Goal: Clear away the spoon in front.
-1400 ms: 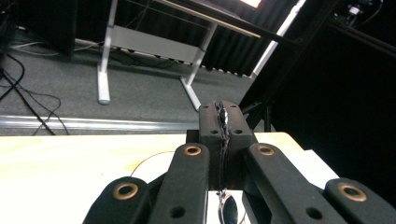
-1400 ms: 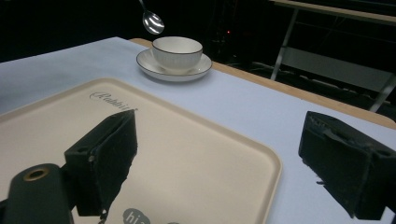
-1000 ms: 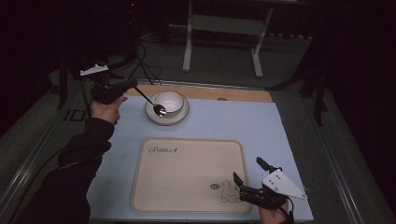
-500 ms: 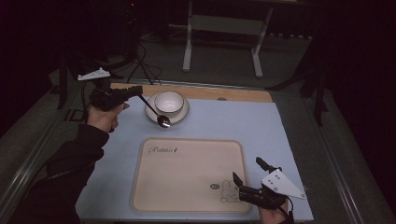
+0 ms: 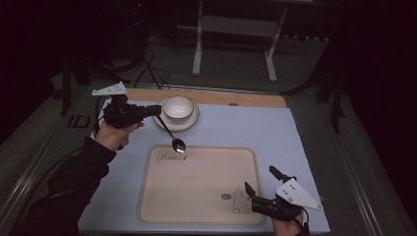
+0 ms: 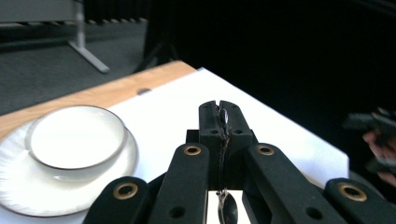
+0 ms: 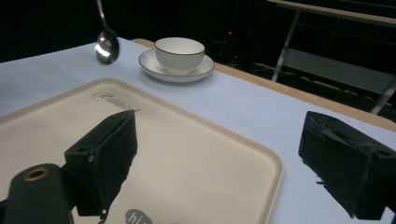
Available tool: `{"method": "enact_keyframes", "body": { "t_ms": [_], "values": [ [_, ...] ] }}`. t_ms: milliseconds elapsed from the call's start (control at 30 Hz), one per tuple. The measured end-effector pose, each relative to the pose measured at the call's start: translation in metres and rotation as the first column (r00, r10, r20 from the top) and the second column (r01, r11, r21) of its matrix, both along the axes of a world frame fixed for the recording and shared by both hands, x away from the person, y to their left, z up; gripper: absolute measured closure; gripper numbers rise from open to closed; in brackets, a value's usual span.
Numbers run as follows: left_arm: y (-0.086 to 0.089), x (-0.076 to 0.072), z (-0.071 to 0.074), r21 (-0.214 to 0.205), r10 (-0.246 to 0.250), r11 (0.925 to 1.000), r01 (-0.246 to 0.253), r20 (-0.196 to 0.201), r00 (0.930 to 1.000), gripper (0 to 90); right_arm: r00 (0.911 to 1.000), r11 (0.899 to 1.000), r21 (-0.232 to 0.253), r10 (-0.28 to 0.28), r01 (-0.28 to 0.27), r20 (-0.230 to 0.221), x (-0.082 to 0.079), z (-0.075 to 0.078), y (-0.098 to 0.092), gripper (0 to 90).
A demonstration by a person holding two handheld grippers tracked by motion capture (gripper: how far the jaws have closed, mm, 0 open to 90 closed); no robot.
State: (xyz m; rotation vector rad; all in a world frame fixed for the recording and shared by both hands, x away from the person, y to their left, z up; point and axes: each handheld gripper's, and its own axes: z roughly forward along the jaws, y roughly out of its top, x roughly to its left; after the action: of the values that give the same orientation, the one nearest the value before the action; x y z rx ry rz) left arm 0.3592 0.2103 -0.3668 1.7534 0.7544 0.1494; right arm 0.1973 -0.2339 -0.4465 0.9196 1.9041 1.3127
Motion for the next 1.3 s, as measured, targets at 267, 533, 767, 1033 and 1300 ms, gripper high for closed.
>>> {"method": "enact_keyframes", "body": {
  "t_ms": [267, 533, 767, 1033, 1300],
  "values": [
    [-0.018, -0.01, -0.003, 0.043, -0.125, 0.9913, 0.125, -0.005, 0.9922, 89.6, 1.0, 1.0, -0.001, 0.001, -0.001, -0.001, 0.0, 0.0, 0.001, 11.5],
    [-0.029, -0.015, -0.007, 0.054, -0.212, 0.9757, 0.213, -0.013, 0.9772, 89.6, 1.0, 1.0, -0.004, 0.005, -0.005, -0.006, 0.0, -0.001, 0.001, 11.5],
    [-0.038, -0.018, -0.013, 0.084, -0.29, 0.9527, 0.292, -0.044, 0.9561, 89.6, 0.9999, 1.0, -0.002, 0.009, -0.009, -0.009, 0.001, -0.001, 0.001, 11.4],
    [-0.047, -0.022, -0.02, 0.137, -0.378, 0.9123, 0.386, -0.079, 0.9224, 89.6, 0.9999, 1.0, 0.0, 0.012, -0.012, -0.012, 0.001, -0.001, 0.002, 11.5],
    [-0.056, -0.022, -0.03, 0.162, -0.461, 0.8655, 0.474, -0.115, 0.8801, 89.5, 0.9998, 1.0, 0.001, 0.013, -0.013, -0.017, 0.001, -0.002, 0.002, 11.5]
  ]
}}
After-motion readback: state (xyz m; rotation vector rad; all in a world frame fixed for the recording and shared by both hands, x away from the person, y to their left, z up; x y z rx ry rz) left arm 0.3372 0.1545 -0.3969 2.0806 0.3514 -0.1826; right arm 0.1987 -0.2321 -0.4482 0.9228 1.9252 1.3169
